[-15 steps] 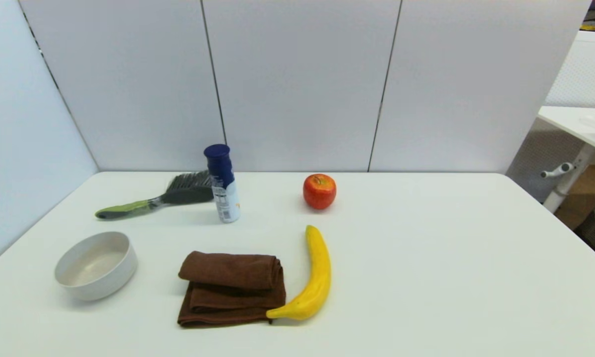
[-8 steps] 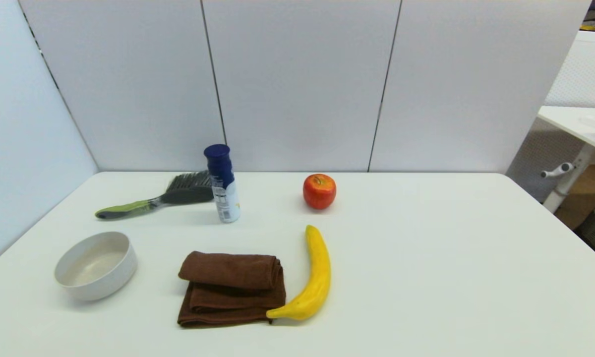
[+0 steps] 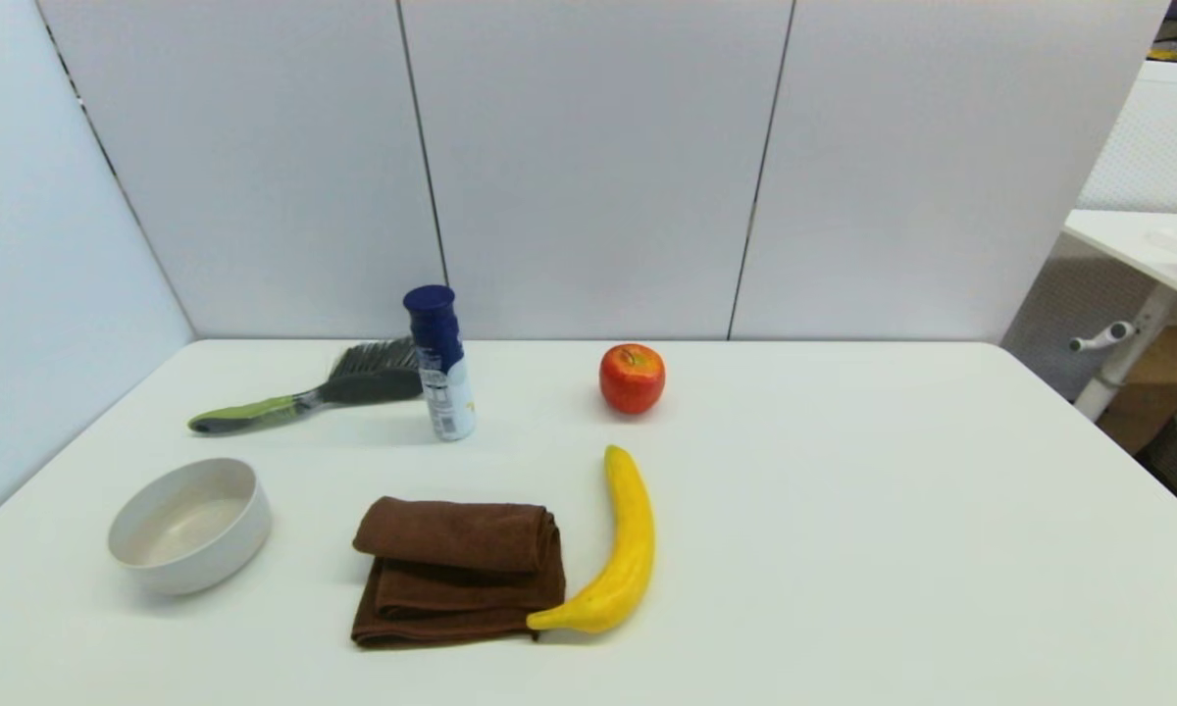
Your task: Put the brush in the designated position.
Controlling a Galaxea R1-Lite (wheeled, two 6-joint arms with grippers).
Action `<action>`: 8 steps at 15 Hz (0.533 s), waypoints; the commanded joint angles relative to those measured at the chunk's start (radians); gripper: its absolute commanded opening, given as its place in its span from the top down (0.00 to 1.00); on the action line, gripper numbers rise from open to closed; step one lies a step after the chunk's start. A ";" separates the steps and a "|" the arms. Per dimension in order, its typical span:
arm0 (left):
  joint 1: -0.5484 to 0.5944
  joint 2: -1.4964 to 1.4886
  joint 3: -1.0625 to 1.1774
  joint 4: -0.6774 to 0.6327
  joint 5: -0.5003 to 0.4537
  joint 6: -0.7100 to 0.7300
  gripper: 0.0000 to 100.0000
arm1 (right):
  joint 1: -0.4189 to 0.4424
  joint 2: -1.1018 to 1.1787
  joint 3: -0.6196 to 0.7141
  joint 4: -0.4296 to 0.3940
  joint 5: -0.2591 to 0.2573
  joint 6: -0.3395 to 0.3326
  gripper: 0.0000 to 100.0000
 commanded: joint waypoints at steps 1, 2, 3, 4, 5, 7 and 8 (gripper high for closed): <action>0.000 0.003 0.000 0.000 -0.001 0.000 0.00 | -0.001 0.001 0.000 0.000 0.000 0.000 0.00; 0.000 0.003 0.000 0.000 0.001 0.000 0.00 | 0.001 0.001 0.000 0.000 0.000 0.000 0.00; 0.000 0.003 0.000 0.000 0.001 0.000 0.00 | 0.001 0.001 0.000 0.000 0.000 0.000 0.00; 0.000 0.003 0.000 0.000 0.001 0.000 0.00 | 0.001 0.001 0.000 0.000 0.000 0.000 0.00; 0.000 0.003 0.000 0.000 0.001 0.000 0.00 | 0.001 0.001 0.000 0.000 0.000 0.000 0.00; 0.000 0.003 0.000 0.000 0.001 0.000 0.00 | 0.001 0.001 0.000 0.000 -0.001 0.003 0.00; 0.000 0.003 0.000 0.000 0.001 0.000 0.00 | -0.001 0.001 0.000 0.001 -0.001 0.000 0.00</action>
